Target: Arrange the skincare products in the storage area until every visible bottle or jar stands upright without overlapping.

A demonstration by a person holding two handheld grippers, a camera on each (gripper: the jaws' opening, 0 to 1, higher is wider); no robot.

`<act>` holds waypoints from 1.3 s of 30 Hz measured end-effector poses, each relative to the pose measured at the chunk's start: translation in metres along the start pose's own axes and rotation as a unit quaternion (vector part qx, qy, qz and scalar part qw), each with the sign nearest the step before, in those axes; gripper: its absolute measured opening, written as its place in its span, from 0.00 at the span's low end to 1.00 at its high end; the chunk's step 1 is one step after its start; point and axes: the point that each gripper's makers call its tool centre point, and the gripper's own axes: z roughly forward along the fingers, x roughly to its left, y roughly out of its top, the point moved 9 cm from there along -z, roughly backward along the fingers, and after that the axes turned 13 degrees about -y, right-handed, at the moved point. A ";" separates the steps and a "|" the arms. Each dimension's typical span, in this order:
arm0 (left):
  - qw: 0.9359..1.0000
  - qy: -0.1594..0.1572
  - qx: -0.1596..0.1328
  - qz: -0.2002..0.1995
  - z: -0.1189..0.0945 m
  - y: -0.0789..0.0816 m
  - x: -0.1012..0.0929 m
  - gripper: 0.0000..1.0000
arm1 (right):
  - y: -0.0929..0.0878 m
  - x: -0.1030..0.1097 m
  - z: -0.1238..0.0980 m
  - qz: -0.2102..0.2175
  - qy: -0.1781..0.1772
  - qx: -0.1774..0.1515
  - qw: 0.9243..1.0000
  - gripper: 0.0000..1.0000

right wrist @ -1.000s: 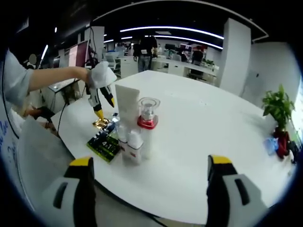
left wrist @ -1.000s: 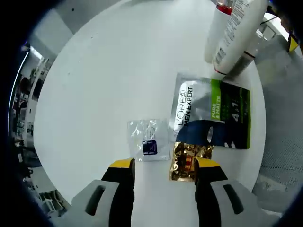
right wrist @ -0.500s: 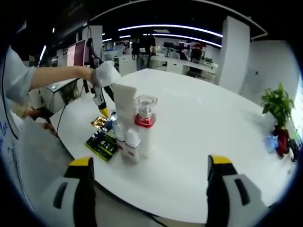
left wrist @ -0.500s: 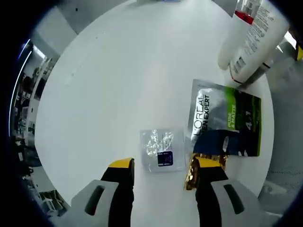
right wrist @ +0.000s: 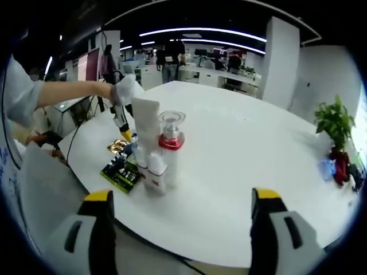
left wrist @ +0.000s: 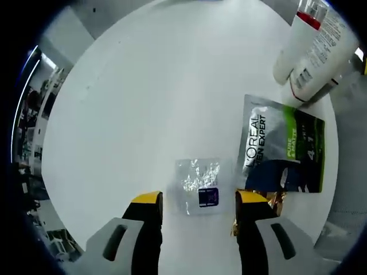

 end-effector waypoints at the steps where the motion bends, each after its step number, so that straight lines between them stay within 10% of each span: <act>1: 1.000 0.000 0.000 0.000 0.000 0.000 0.000 0.48 | 0.000 0.000 0.000 0.000 0.000 0.001 1.000 1.00; 39: 0.998 -0.038 -0.025 -0.038 0.003 -0.004 0.000 0.37 | -0.002 0.004 0.001 -0.007 0.008 0.005 1.000 1.00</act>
